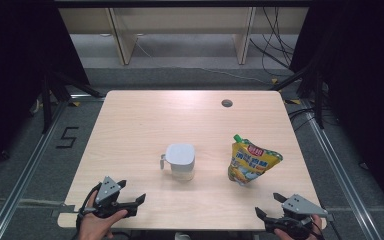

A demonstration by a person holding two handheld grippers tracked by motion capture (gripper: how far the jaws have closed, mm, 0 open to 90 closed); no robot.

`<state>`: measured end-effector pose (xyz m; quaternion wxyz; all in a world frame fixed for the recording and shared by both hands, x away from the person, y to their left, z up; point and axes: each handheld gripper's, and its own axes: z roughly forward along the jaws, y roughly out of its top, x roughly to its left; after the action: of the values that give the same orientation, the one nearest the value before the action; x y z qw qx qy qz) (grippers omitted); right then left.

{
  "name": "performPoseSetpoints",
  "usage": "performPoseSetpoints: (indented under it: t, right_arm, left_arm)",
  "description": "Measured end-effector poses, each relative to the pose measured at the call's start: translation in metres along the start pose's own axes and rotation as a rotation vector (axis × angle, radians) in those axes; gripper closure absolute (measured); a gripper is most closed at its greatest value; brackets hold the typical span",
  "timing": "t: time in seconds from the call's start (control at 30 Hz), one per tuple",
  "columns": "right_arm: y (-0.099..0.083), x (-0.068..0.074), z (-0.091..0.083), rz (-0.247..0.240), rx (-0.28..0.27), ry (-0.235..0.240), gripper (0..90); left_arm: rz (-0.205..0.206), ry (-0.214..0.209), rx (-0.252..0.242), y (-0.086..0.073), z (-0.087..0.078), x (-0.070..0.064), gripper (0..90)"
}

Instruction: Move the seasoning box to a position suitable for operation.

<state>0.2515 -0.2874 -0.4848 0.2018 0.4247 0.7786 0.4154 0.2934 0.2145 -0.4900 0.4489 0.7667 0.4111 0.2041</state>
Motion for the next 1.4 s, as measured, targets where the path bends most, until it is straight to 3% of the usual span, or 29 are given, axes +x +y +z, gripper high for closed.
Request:
performPoseSetpoints:
  t: [0.07, 0.1, 0.2, 0.4, 0.47, 0.5, 0.53, 0.63, 0.67, 0.8, 0.83, 0.93, 0.97, 1.07, 1.1, 1.33, 1.37, 1.4]
  right_arm:
    - [0.0, 0.0, 0.0, 0.001, -0.006, 0.009, 20.6]
    - [0.0, 0.0, 0.0, 0.003, -0.006, 0.013, 20.5]
    - [0.0, 0.0, -0.001, -0.009, -0.003, 0.01, 20.4]
    - [0.0, 0.0, -0.001, -0.006, -0.009, 0.011, 19.9]
    - [0.001, -0.001, -0.001, -0.034, -0.017, -0.006, 19.1]
    - [0.001, 0.0, -0.001, -0.024, -0.013, 0.006, 19.1]
    - [0.0, 0.0, -0.001, -0.008, -0.012, 0.011, 19.0]
    - [0.001, 0.0, -0.001, -0.02, -0.015, 0.008, 19.1]
    - [0.001, 0.002, -0.002, 0.006, -0.011, 0.0, 19.1]
    - [0.001, 0.003, -0.002, 0.024, -0.004, 0.0, 19.1]
    - [0.0, 0.001, 0.0, -0.005, -0.021, 0.006, 19.1]
    - [0.0, -0.001, 0.001, -0.005, -0.014, 0.007, 19.1]
    - [0.001, -0.001, 0.0, -0.006, -0.008, 0.006, 19.1]
    - [0.0, 0.001, 0.0, 0.013, 0.0, -0.001, 19.1]
    - [0.0, 0.001, 0.001, 0.012, 0.0, -0.001, 19.1]
    - [0.0, 0.0, 0.001, 0.012, -0.008, -0.002, 19.3]
    - [0.0, 0.001, 0.001, 0.021, -0.006, -0.003, 19.3]
    - [0.0, 0.0, 0.001, 0.011, -0.009, -0.003, 19.3]
  left_arm:
    - [0.0, -0.003, 0.004, 0.0, 0.001, 0.0, 14.9]
    - [0.029, 0.001, 0.009, 0.0, 0.001, 0.001, 15.1]
    - [-0.005, 0.0, 0.001, -0.001, 0.002, -0.002, 15.1]
    - [0.013, 0.014, 0.011, 0.0, 0.001, 0.0, 15.8]
    - [0.045, 0.014, 0.013, 0.001, 0.002, 0.003, 16.0]
    - [0.021, 0.015, 0.019, 0.0, 0.002, 0.002, 16.5]
    - [0.019, 0.017, 0.022, 0.0, 0.002, 0.002, 17.0]
    - [0.021, 0.012, 0.017, 0.001, 0.003, 0.002, 17.1]
    - [0.014, 0.011, 0.012, 0.001, 0.004, 0.001, 17.1]
    - [0.046, 0.002, 0.025, 0.006, 0.007, 0.002, 17.3]
    - [0.044, 0.002, 0.031, 0.007, 0.008, 0.002, 17.3]
    - [0.055, -0.015, 0.03, 0.012, 0.014, 0.001, 20.5]
    - [0.04, -0.026, 0.017, 0.014, 0.017, 0.0, 21.9]
    - [0.073, -0.019, -0.002, 0.027, 0.023, 0.002, 25.5]
    - [0.107, -0.017, -0.001, 0.031, 0.025, 0.005, 27.0]
    - [0.084, -0.017, 0.005, 0.041, 0.046, 0.01, 33.3]
    - [0.12, -0.02, 0.011, 0.043, 0.05, 0.012, 33.9]
    - [0.112, -0.019, 0.026, 0.043, 0.053, 0.012, 33.9]
